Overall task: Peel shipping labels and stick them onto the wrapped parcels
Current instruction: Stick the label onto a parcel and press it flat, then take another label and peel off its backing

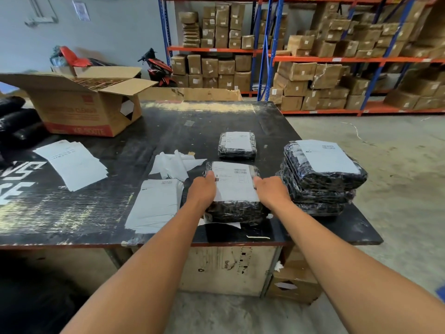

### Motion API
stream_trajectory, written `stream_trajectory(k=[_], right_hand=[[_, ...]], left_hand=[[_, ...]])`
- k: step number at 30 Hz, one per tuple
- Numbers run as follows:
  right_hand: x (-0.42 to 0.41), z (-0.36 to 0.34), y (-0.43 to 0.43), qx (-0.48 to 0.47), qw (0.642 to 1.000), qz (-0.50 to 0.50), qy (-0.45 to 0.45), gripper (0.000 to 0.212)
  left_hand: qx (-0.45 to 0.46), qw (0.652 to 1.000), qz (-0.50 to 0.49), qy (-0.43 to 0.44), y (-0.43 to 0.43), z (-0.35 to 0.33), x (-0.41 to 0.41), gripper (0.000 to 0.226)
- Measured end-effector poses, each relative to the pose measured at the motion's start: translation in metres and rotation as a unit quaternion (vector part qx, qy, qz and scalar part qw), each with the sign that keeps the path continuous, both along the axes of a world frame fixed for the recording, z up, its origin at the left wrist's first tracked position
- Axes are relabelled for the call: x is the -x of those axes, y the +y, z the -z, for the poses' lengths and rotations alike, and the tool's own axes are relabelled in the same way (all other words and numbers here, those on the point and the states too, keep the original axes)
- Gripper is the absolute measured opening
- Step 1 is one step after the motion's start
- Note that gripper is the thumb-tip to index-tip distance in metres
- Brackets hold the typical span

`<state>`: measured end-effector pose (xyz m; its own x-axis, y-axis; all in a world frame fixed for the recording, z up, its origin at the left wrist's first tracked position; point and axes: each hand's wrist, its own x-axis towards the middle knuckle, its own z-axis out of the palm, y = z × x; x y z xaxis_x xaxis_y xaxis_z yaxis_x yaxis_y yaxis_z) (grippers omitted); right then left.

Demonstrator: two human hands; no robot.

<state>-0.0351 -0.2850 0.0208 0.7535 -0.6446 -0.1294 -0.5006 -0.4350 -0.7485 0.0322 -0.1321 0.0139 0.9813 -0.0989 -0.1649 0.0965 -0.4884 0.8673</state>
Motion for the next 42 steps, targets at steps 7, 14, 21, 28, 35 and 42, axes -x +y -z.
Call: stream_trajectory(k=[7, 14, 21, 28, 35, 42], right_hand=[[-0.032, -0.034, 0.054, 0.213, 0.963, -0.081, -0.144, 0.026], [-0.092, -0.012, 0.169, 0.110, 0.966, -0.215, -0.096, 0.020], [-0.119, 0.042, 0.189, 0.142, 0.978, -0.151, 0.006, 0.042], [-0.123, 0.051, 0.187, 0.042, 0.995, -0.082, 0.028, 0.033], [-0.128, 0.047, 0.183, -0.012, 0.997, -0.044, 0.056, 0.038], [-0.132, 0.031, 0.178, 0.027, 0.995, -0.050, 0.080, 0.036]], left_hand=[[-0.050, 0.986, -0.105, -0.118, 0.071, -0.019, -0.021, 0.043], [-0.118, 0.975, -0.158, -0.098, 0.159, -0.001, -0.049, 0.028], [-0.127, 0.986, -0.070, -0.087, 0.178, 0.034, -0.066, 0.010], [-0.198, 0.976, -0.006, -0.093, 0.178, 0.045, -0.080, 0.033], [-0.231, 0.970, 0.032, -0.068, 0.178, 0.037, -0.088, 0.043], [-0.235, 0.969, 0.053, -0.043, 0.180, 0.021, -0.089, 0.042]])
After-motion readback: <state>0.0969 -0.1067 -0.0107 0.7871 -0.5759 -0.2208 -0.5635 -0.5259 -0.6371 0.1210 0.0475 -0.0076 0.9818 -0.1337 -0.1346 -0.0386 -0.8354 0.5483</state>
